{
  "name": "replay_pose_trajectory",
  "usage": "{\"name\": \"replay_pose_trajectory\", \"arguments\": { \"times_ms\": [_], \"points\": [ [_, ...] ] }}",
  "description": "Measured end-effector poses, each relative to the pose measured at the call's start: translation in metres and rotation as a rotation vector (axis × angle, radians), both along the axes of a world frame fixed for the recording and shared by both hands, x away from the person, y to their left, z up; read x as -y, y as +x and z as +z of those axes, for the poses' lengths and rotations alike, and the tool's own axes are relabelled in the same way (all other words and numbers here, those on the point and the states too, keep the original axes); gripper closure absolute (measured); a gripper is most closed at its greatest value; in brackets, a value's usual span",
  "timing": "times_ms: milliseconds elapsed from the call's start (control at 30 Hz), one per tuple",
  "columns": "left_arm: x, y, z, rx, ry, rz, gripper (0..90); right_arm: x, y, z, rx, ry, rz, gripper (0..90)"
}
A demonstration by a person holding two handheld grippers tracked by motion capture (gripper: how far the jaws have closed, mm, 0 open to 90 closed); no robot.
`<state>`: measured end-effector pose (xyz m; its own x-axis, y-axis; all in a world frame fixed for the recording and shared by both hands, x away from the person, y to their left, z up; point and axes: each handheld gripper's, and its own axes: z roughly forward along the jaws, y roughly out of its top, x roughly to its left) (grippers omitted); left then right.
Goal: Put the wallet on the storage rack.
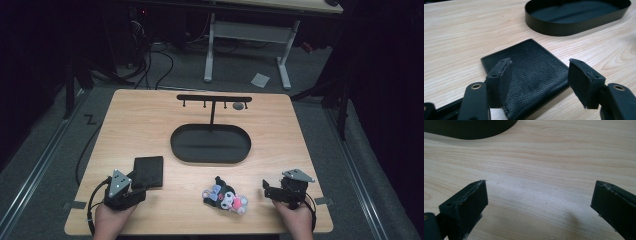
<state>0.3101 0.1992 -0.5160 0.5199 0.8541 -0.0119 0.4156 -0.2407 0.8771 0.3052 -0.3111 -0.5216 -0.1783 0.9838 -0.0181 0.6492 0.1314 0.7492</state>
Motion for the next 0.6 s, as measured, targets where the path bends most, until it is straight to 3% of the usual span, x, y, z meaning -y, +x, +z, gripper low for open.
{"name": "replay_pose_trajectory", "arguments": {
  "times_ms": [100, 233, 367, 500, 600],
  "points": [
    [-0.004, 0.0, 0.001, -0.002, -0.013, 0.012, 37.1, -0.001, -0.003, -0.001, -0.009, 0.014, 0.01, 0.9],
    [-0.007, 0.005, 0.0, -0.006, -0.027, 0.017, 38.8, -0.002, -0.008, -0.002, -0.021, -0.006, 0.053, 0.9],
    [-0.008, 0.007, 0.0, 0.001, -0.029, 0.03, 40.3, -0.001, -0.013, 0.002, 0.013, 0.033, 0.093, 1.2],
    [-0.017, 0.004, 0.0, 0.0, -0.03, 0.058, 44.3, -0.004, -0.009, 0.003, 0.026, 0.062, 0.106, 1.3],
    [-0.027, 0.001, -0.002, -0.01, -0.015, 0.078, 53.7, -0.008, -0.004, 0.003, 0.022, 0.075, 0.111, 1.4]
  ]
}}
